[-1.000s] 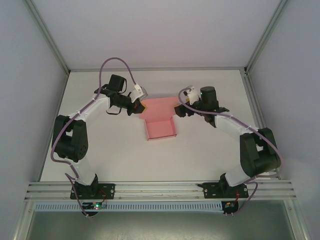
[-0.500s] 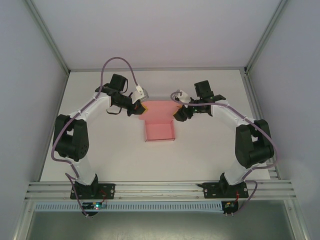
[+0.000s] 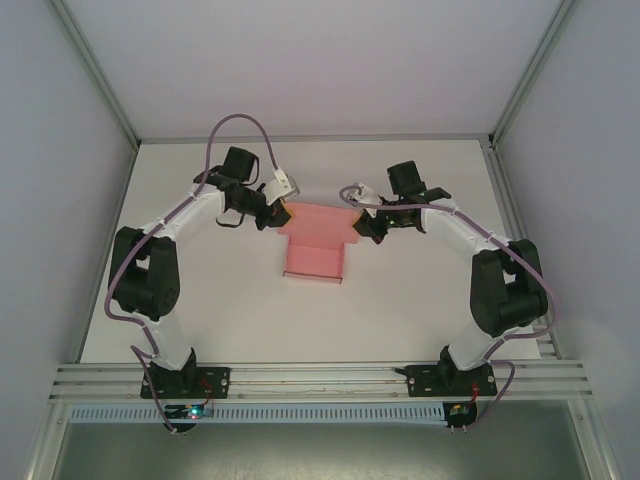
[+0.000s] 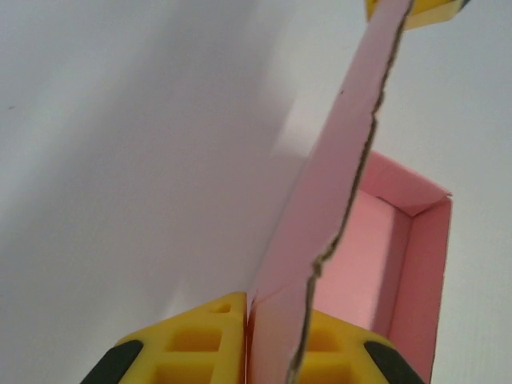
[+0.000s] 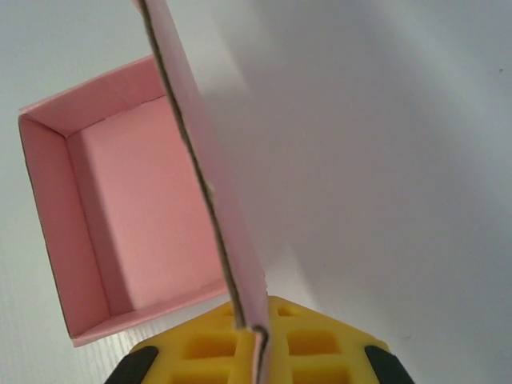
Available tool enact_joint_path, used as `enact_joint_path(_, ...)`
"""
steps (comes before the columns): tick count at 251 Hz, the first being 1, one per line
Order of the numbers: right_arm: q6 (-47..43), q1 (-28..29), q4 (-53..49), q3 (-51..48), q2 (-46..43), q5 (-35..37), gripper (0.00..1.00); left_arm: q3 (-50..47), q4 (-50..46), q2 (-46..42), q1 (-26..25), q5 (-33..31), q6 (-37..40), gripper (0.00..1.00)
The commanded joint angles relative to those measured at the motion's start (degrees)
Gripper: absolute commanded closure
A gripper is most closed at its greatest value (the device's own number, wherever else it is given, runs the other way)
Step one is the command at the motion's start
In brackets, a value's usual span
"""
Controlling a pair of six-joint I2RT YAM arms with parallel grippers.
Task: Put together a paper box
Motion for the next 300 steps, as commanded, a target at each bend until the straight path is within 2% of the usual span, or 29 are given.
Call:
enact_joint_path(1, 2.4, 1.5, 0.6, -1.0, -2.5, 6.2, 1.0, 0.4, 2.8, 0.9, -1.3, -6.1, -4.1, 0.87)
enact_joint_path(41, 13.2, 6.3, 6.2, -0.6, -3.1, 19.8, 1.0, 0.1, 7.1, 0.8, -4.9, -17.5, -9.2, 0.86)
enact_joint_path(62, 22.2, 8.3, 9.5, 0.2, -2.3, 25.5, 1.0, -0.3, 12.9, 1.5, -6.8, -27.6, -15.1, 0.89)
enact_joint_path(83, 33.1, 9.9, 11.6, 1.1, -1.2, 32.5, 1.0, 1.9, 14.0, 2.5, -7.5, -32.4, -22.4, 0.9)
enact_joint_path(131, 56.2, 13.6, 21.2, 0.7, 0.5, 43.3, 1.0, 7.4, 14.2, 4.2, -7.6, -30.6, -45.3, 0.9)
enact_joint_path(174, 69.5, 16.6, 31.9, 0.3, 4.5, 51.8, 1.0, 5.5, 18.2, 4.1, -8.8, -28.3, -53.5, 0.91)
enact_joint_path(199, 73.5, 17.9, 36.7, 0.6, 6.5, 54.7, 1.0, 4.4, 18.3, 3.5, -9.4, -29.9, -54.5, 0.92)
enact_joint_path(219, 72.2, 19.5, 38.9, 1.9, 7.7, 56.2, 1.0, 3.3, 19.5, 3.2, -9.9, -35.0, -56.4, 0.92)
enact_joint_path(239, 69.1, 21.5, 41.3, 2.2, 8.9, 57.3, 1.0, 2.7, 20.7, 3.8, -10.0, -38.3, -61.4, 0.92)
enact_joint_path(269, 67.4, 23.0, 42.4, 2.2, 10.9, 56.2, 1.0, 0.0, 26.1, 5.2, -10.3, -37.5, -66.6, 0.92)
enact_joint_path(300, 68.2, 23.8, 44.5, -0.1, 11.6, 55.7, 1.0, -0.1, 25.9, 6.1, -10.4, -36.3, -67.4, 0.92)
